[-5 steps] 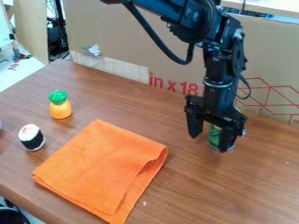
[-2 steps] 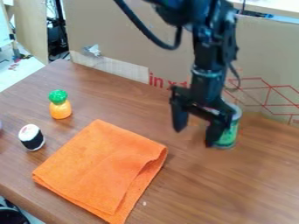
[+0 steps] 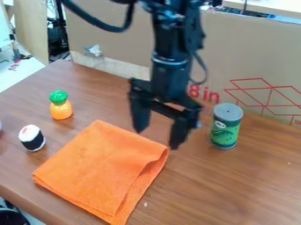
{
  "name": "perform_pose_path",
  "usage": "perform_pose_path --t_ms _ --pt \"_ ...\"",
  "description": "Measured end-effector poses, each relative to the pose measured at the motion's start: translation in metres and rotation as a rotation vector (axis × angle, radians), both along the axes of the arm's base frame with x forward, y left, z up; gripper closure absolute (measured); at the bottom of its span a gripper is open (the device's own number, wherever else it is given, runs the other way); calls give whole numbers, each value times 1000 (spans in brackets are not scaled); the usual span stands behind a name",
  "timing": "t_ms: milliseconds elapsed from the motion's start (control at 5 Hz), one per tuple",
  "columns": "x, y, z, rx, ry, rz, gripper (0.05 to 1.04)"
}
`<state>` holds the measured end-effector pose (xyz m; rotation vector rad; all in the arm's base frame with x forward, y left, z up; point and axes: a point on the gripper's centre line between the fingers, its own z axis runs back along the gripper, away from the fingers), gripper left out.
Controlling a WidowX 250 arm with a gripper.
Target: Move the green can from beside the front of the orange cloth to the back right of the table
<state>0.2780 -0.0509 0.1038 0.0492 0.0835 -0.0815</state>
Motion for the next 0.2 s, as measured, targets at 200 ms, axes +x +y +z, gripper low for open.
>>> perform_pose_path --t_ms 200 --pt "-27 18 16 -10 -15 12 81"
